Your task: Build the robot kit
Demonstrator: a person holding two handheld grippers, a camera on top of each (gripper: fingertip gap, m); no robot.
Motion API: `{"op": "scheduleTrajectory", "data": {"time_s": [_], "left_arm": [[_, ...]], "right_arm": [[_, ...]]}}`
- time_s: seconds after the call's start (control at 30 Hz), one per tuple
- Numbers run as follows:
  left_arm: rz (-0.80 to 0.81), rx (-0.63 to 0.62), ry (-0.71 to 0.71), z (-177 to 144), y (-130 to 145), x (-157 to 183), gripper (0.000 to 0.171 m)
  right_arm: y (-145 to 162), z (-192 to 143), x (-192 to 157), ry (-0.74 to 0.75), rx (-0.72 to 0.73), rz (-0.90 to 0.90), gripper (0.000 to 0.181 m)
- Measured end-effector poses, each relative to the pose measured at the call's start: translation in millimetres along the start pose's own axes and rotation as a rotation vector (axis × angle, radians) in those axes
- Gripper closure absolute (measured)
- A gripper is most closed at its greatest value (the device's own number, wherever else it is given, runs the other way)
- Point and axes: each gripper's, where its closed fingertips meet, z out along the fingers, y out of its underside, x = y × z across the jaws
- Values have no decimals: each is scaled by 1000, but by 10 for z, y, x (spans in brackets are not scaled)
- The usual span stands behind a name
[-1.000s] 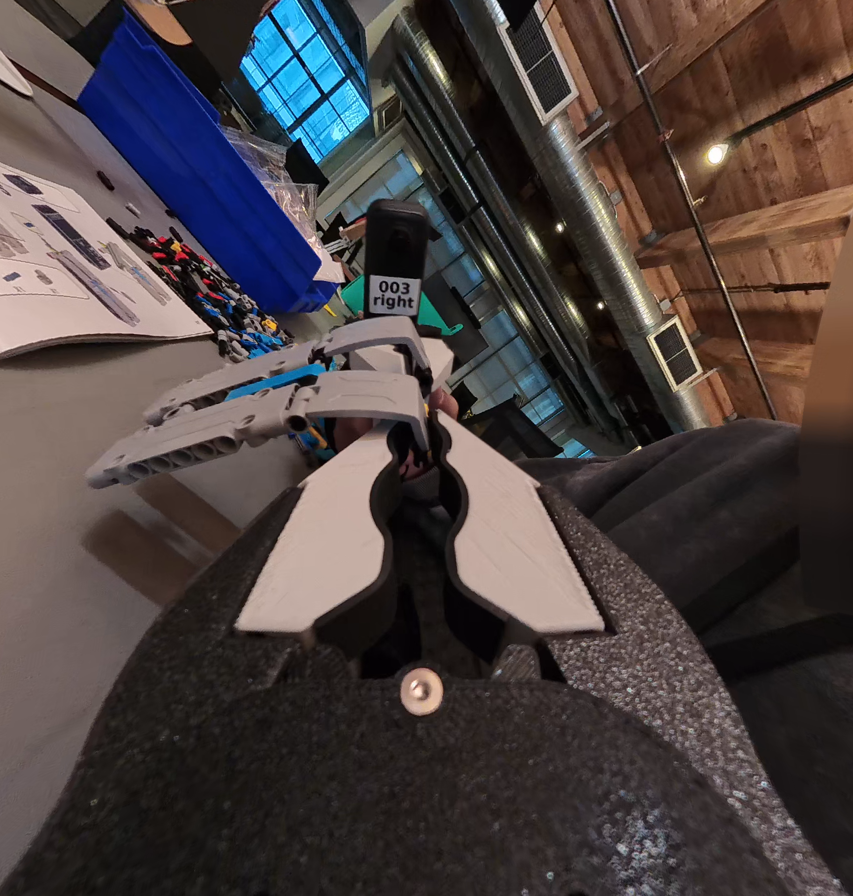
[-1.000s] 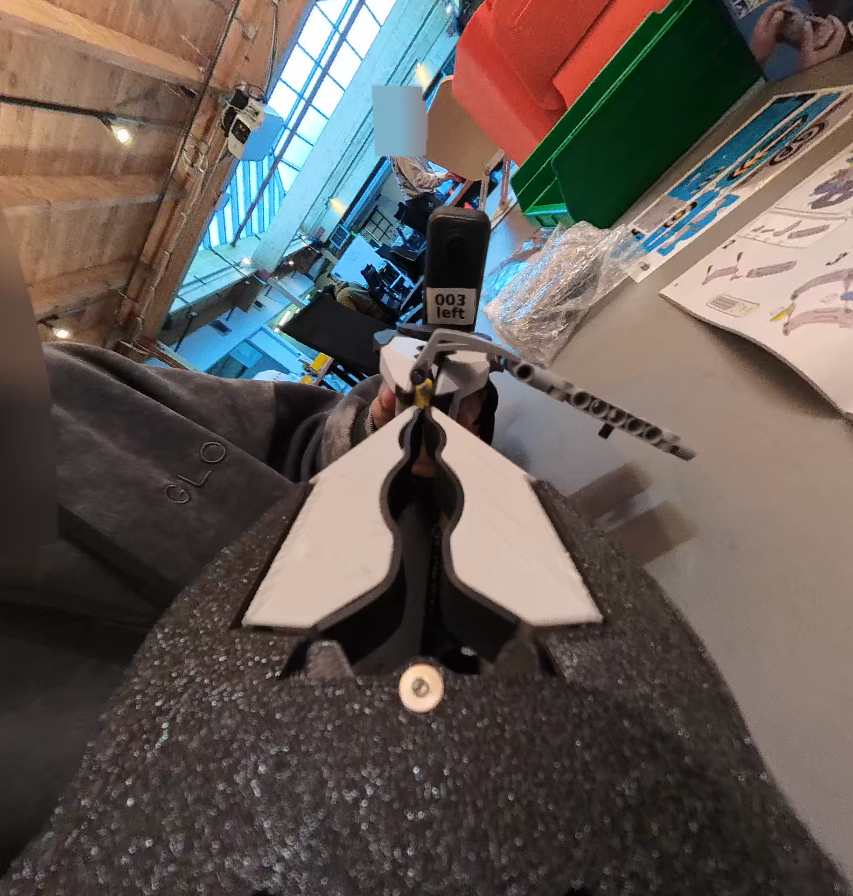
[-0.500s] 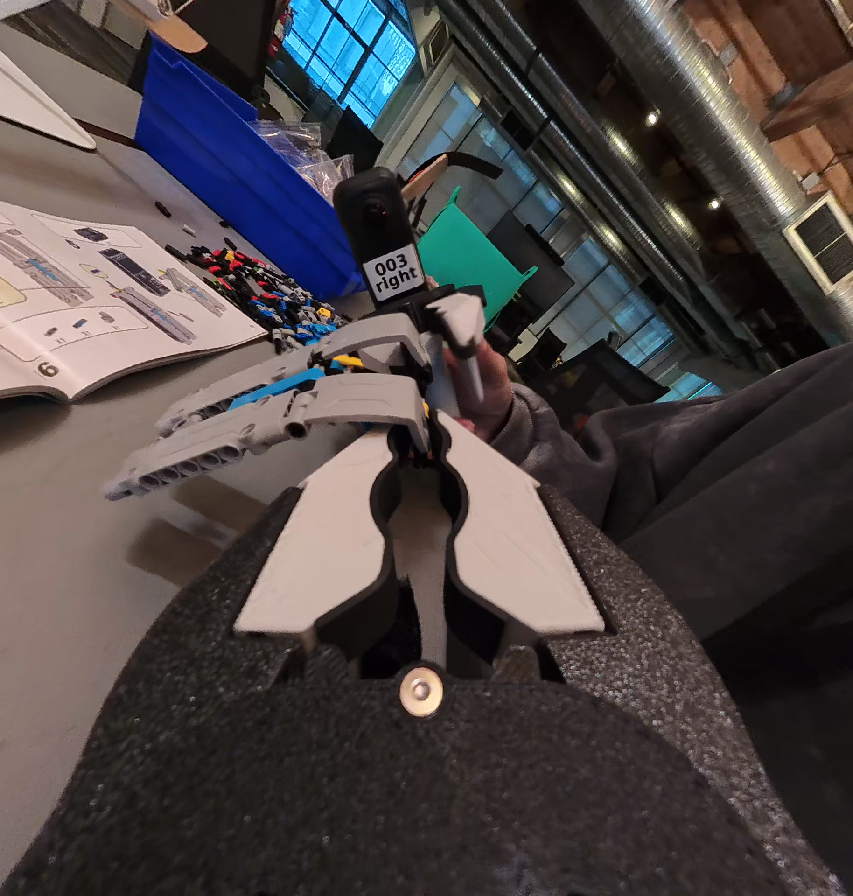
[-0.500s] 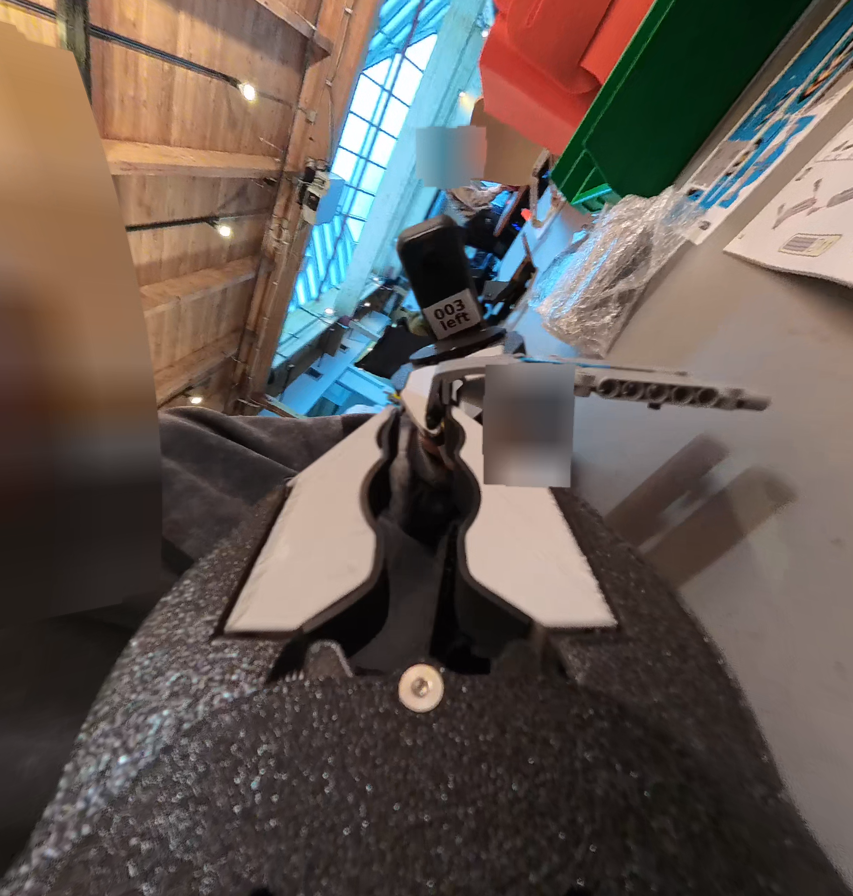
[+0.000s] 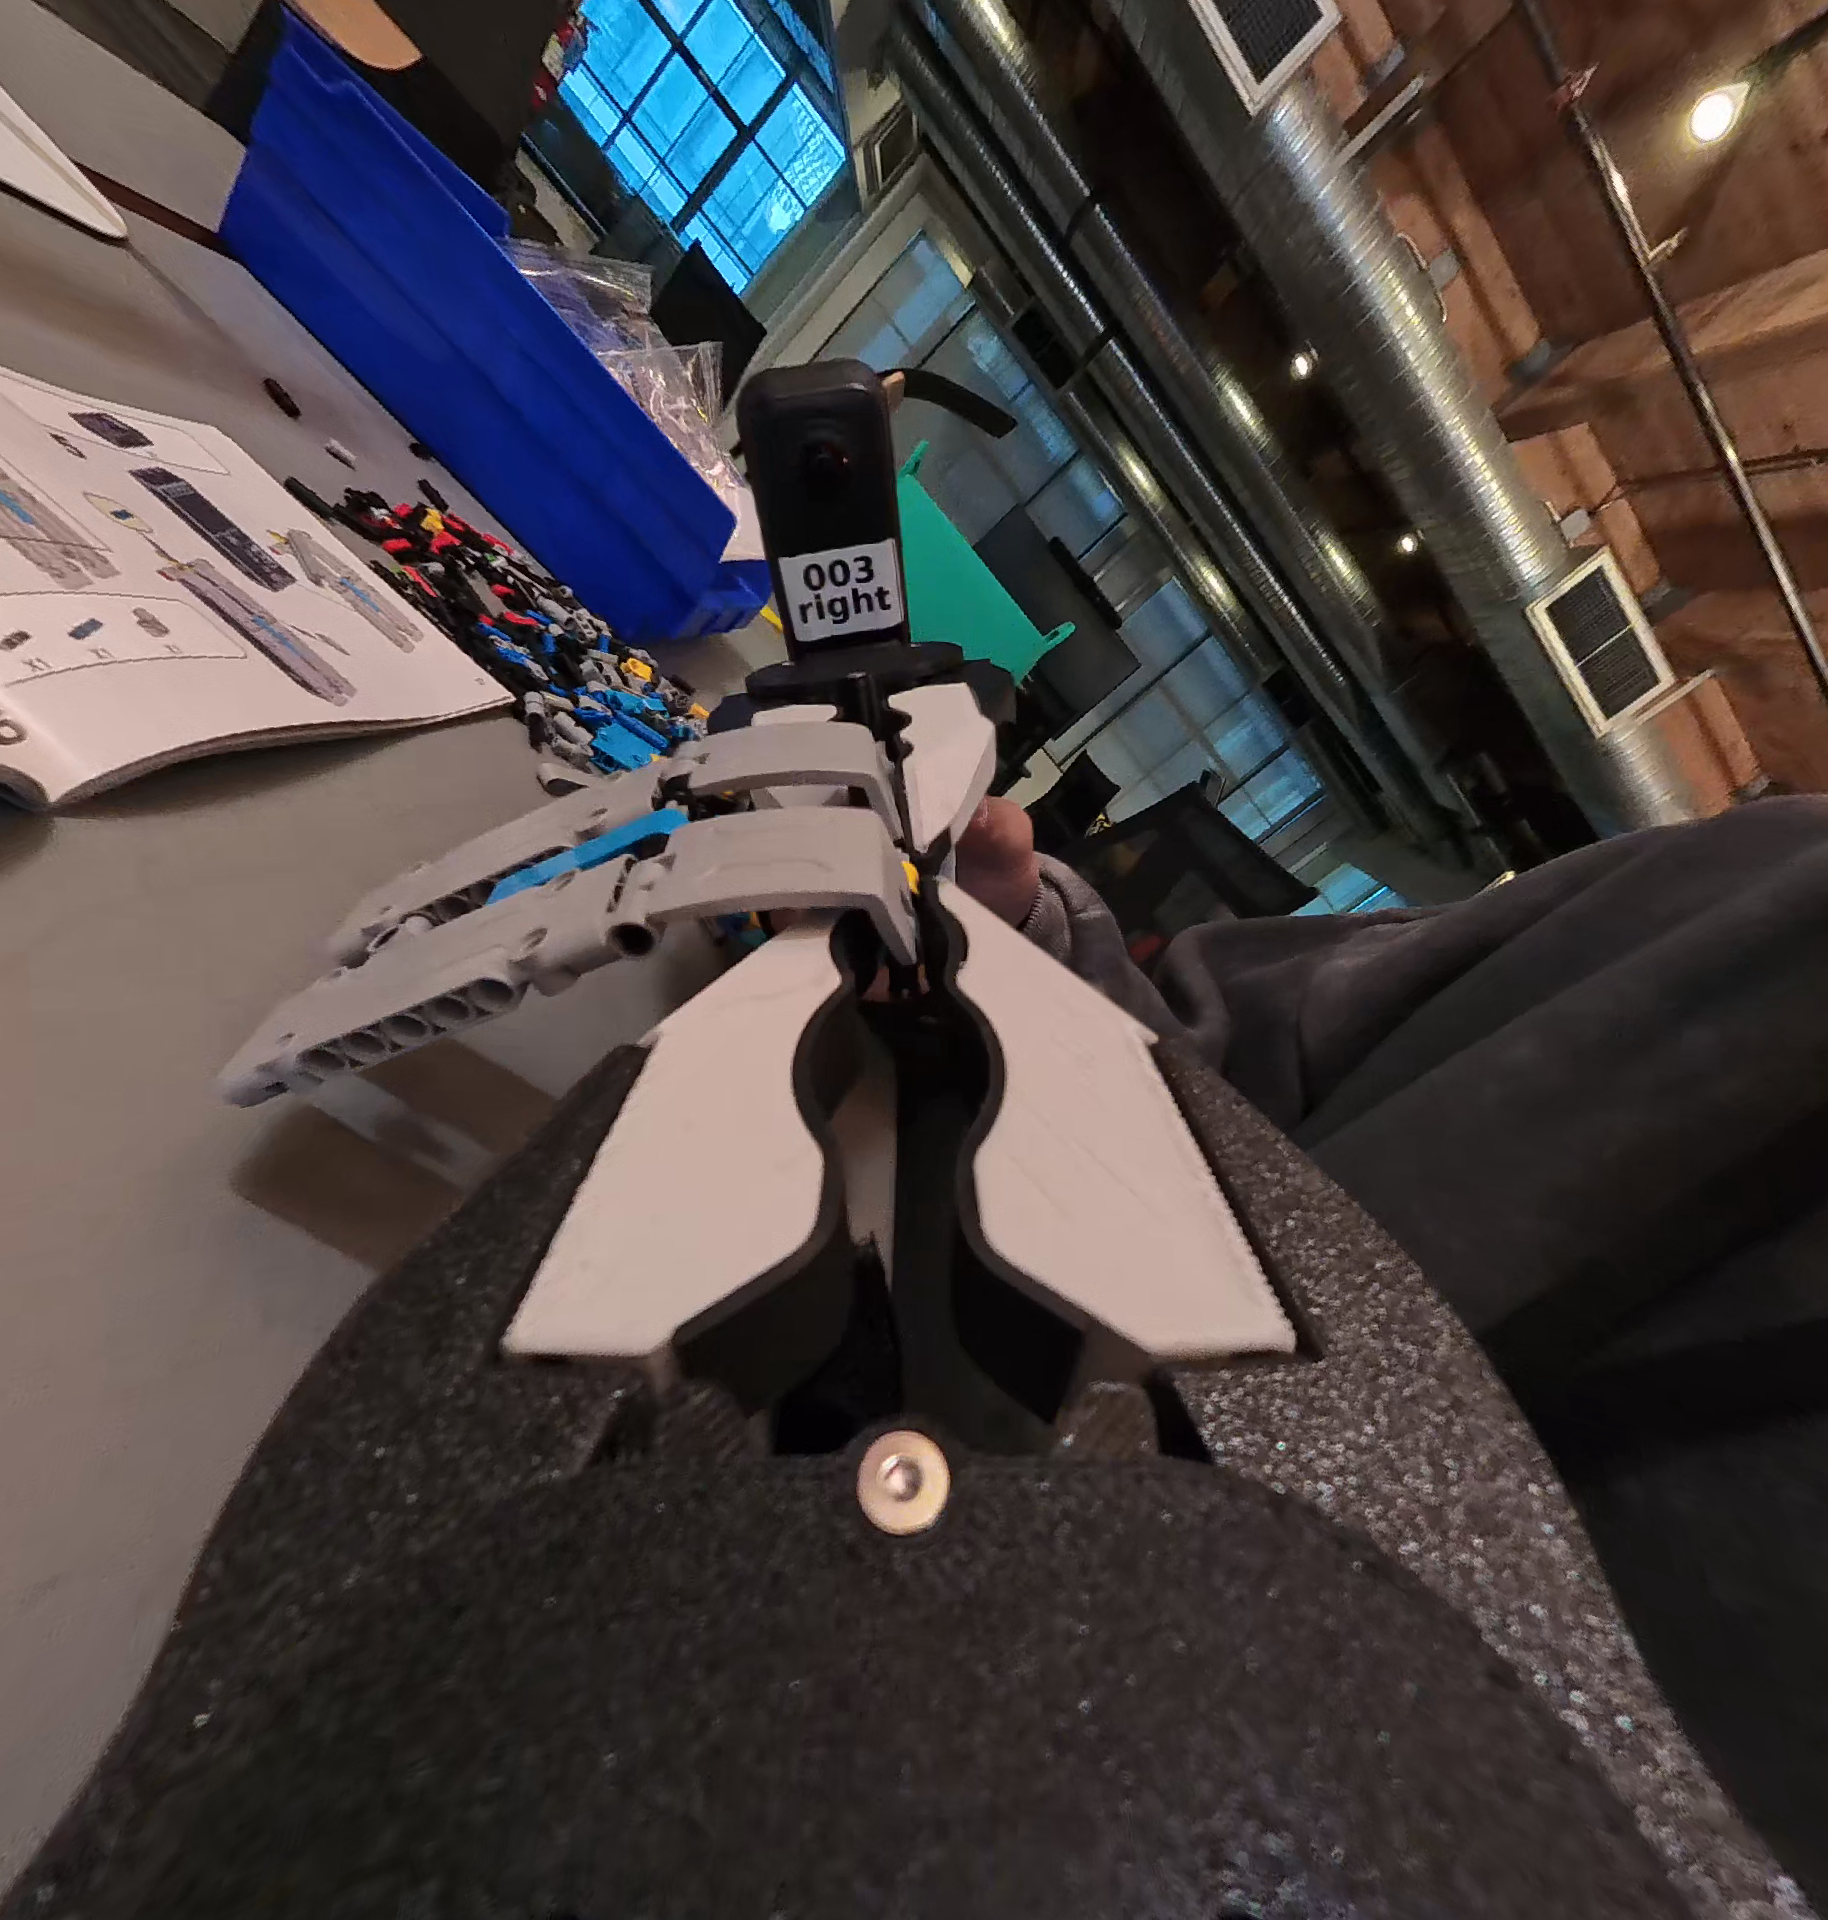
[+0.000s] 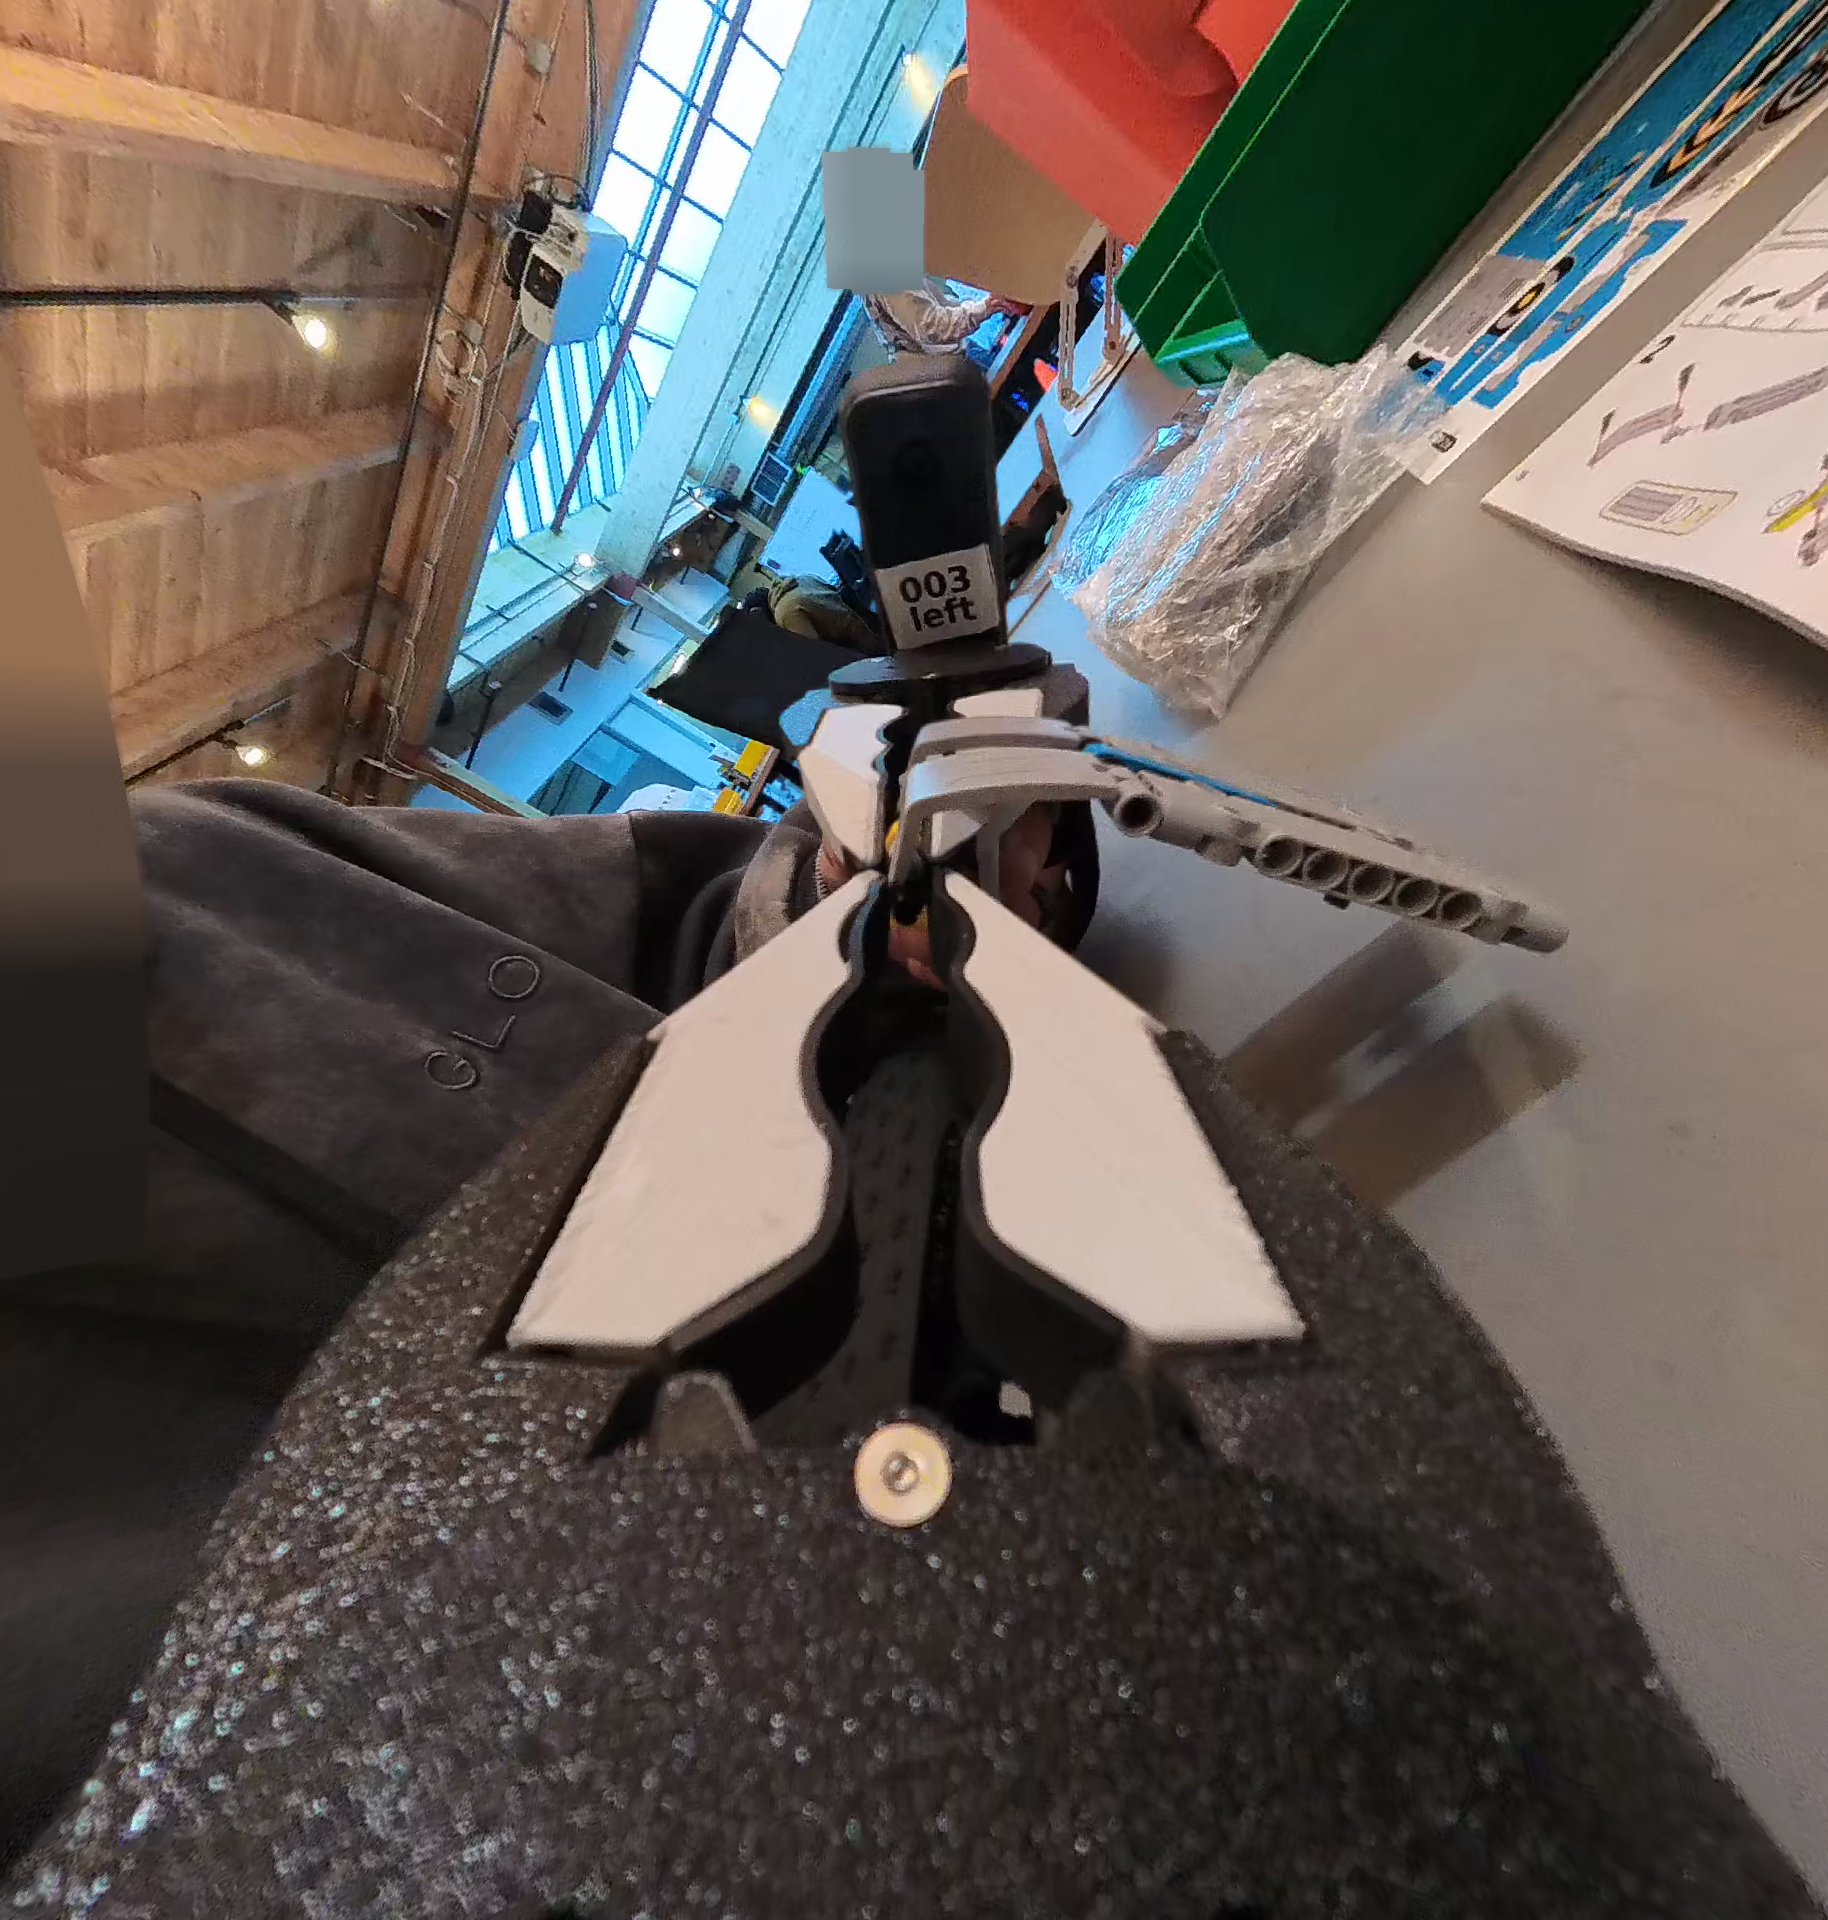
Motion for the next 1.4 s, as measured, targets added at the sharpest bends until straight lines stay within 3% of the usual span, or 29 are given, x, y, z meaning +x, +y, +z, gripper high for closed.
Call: {"op": "scheduleTrajectory", "data": {"time_s": [0.37, 0.73, 1.07, 1.17, 1.33, 1.4], "left_arm": [[-20, -59, -19, 16, 108, -51, 167], [59, -166, -73, 27, 267, -92, 167], [40, -127, -82, 27, 216, -122, 166], [21, -70, -61, 15, 121, -98, 166], [-79, 113, -111, -139, -143, -265, 166], [-100, 168, -136, -179, -205, -319, 165]], "right_arm": [[70, -11, 42, 43, -53, -25, 175], [226, -15, 87, 28, -140, 58, 177], [179, 0, 112, 38, -107, 55, 176], [88, 2, 103, 81, -74, -59, 175], [-70, -3, 265, 415, -40, -422, 133], [-118, 47, 303, 579, -40, -621, 126]]}}
